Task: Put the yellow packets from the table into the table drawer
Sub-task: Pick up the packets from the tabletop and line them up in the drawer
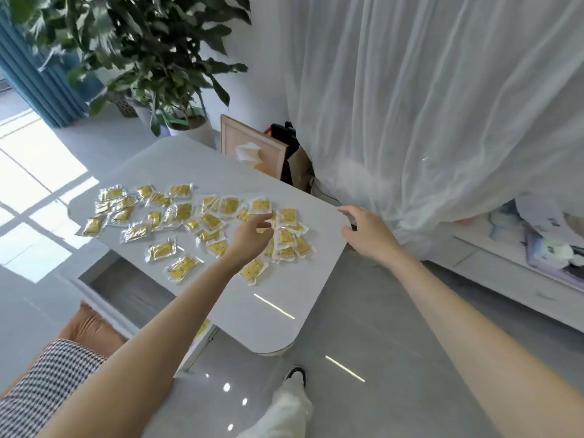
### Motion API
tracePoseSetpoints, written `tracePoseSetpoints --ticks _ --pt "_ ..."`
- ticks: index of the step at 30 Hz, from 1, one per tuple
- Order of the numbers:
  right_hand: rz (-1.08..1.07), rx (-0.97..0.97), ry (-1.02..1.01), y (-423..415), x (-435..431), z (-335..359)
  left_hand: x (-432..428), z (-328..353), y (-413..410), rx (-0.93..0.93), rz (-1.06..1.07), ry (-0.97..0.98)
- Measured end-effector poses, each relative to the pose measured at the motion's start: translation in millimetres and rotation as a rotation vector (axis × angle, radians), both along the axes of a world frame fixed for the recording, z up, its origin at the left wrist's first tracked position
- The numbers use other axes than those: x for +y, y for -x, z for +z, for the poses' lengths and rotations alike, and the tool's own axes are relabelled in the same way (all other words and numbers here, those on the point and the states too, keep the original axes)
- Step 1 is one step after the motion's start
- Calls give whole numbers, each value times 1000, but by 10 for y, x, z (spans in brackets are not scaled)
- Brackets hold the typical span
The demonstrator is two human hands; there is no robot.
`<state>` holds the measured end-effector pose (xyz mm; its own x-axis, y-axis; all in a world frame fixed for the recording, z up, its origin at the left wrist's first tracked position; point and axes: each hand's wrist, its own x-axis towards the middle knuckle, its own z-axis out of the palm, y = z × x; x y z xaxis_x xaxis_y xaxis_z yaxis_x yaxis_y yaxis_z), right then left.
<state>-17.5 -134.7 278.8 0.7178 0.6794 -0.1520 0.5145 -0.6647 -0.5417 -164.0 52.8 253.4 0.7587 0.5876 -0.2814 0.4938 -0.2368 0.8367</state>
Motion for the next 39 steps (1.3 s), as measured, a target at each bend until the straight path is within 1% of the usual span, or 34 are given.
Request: tracePoseSetpoints --ticks 4,9,13,17,22,27,31,35,39 --pt "44 30 -17 -395 175 -147 122 -229 -245 -1 76 28" --pt "132 46 79 -1029 484 -467 362 -560 -909 36 140 83" --pt "161 122 122 -1531 762 -580 577 -691 -1399 91 185 123" --pt "208 156 153 -1914 1015 -713 735 -775 -1674 111 243 149" --pt "332 202 221 -2267 1567 -1019 939 -985 -1849 162 399 176" --pt "543 247 358 -2530 2134 -1486 1042 -1320 -1945 197 601 220" --pt "680 267 412 -2678 2481 -1773 1089 -1524 -2044 213 763 273" --pt "825 228 465 -2867 2793 -2108 1092 -1796 -2220 233 899 325" --pt "924 183 495 -2977 3069 -2483 1093 -2130 -2319 240 987 336"
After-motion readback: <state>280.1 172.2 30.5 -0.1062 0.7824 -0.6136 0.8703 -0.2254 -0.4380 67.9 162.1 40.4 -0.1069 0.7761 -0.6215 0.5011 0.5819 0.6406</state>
